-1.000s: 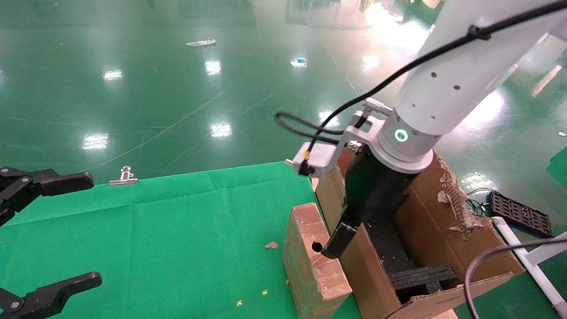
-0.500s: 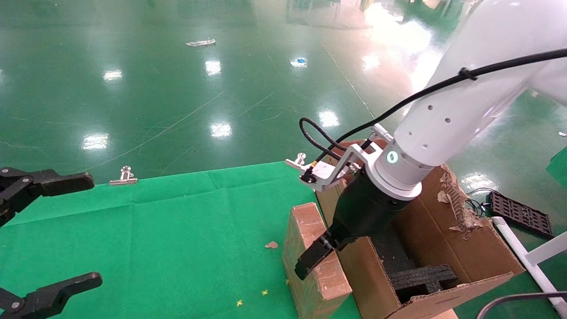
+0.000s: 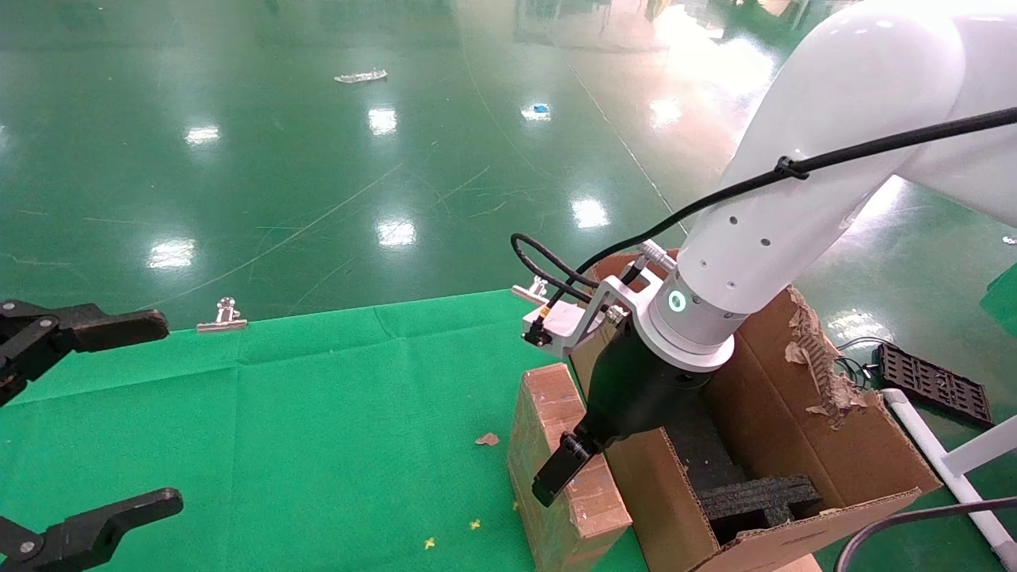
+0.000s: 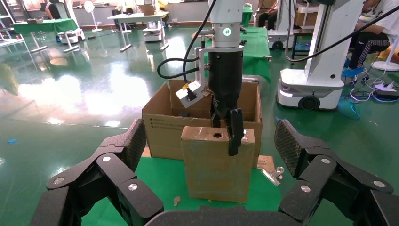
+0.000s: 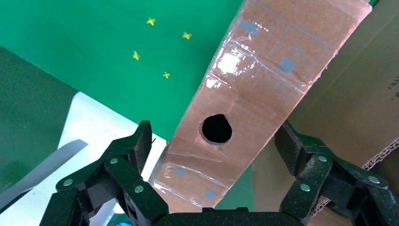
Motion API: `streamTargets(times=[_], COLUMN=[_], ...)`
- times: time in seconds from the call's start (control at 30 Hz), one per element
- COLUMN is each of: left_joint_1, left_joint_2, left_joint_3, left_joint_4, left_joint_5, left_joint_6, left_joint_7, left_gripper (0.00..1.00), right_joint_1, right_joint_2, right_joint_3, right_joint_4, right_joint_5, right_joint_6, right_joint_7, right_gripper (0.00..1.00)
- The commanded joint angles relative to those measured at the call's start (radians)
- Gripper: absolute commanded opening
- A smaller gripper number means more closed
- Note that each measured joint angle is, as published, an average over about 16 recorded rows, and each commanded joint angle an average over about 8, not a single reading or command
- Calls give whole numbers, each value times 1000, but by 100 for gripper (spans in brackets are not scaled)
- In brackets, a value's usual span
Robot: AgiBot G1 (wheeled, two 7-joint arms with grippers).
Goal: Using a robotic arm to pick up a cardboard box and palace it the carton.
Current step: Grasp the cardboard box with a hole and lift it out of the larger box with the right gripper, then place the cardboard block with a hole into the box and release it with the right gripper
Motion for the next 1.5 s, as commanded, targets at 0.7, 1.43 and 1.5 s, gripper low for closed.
streamTargets(times=[0.7,1.43,1.5], left_joint_1=[0,-1,-1], left_joint_2=[-1,-1,-1], left_joint_3=[1,3,3], left_joint_4=[0,0,0], left_joint_5=[-1,-2,-2], left_joint_6=[-1,-1,-1], left_joint_7=[1,1,2], left_gripper=[0,0,0], right_joint_1=[-5,204,239], right_joint_2=[11,383,416], right_joint_3=[-16,229,236], right_joint_4=[6,-106,-134], right_joint_5=[-22,92,61], right_joint_6=[-1,149,135], right_joint_7=[12,-456,-480], right_gripper=[0,0,0])
